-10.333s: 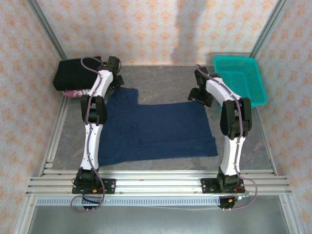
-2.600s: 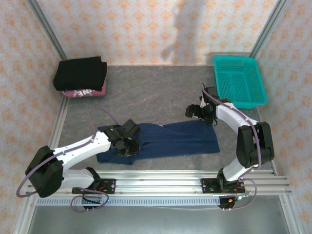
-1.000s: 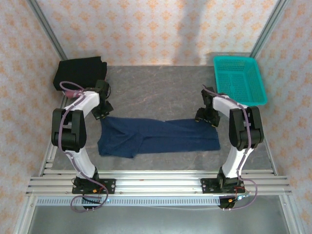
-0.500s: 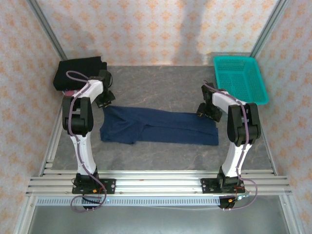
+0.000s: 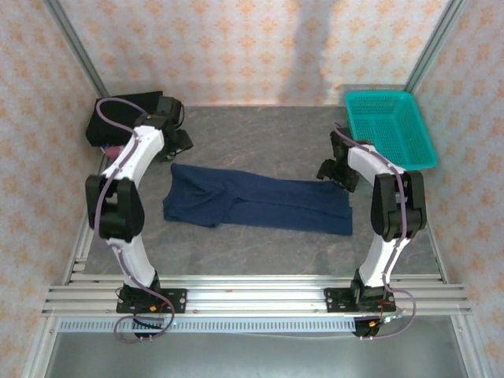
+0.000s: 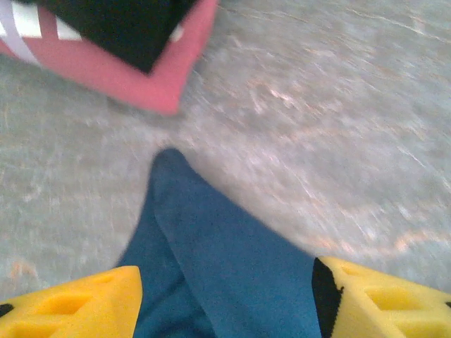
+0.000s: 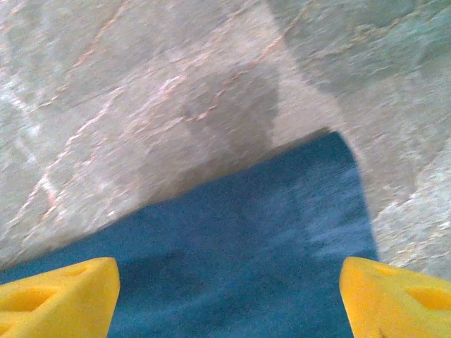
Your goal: Fold and stack the t-shirts
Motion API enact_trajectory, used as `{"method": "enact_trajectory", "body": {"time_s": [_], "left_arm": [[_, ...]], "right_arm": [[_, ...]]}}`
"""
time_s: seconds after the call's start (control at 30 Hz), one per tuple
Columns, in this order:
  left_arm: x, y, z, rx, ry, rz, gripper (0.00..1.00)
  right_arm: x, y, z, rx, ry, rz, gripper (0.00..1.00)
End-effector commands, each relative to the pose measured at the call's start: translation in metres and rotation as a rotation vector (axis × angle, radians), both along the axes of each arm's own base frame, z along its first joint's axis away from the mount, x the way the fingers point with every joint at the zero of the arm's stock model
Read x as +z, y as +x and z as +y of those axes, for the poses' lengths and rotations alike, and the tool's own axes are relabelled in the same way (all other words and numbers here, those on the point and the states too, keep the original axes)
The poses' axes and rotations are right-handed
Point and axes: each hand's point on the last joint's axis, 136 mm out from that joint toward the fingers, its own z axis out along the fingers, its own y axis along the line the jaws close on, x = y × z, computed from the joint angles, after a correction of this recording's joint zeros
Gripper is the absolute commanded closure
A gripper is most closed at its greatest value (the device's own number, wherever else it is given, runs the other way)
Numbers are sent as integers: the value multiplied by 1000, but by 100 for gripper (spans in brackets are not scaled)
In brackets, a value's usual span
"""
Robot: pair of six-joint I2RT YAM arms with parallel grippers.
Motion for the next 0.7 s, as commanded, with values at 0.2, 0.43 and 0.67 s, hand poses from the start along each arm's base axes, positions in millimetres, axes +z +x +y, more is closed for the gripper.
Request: {"method": "enact_trajectory", "body": {"time_s": [0.2,0.43,0.67], "left_arm": [[-64,-94,-16,90,-11,182,41],[-73,-72,-5,118,33,133,46],[-82,-35,8,173,32,94,49]], "right_arm": [[33,-1,111,347,268,-84,17],[22,4,131,382,280,-52,18],[15,-6,128,393,278,-28,18]]}}
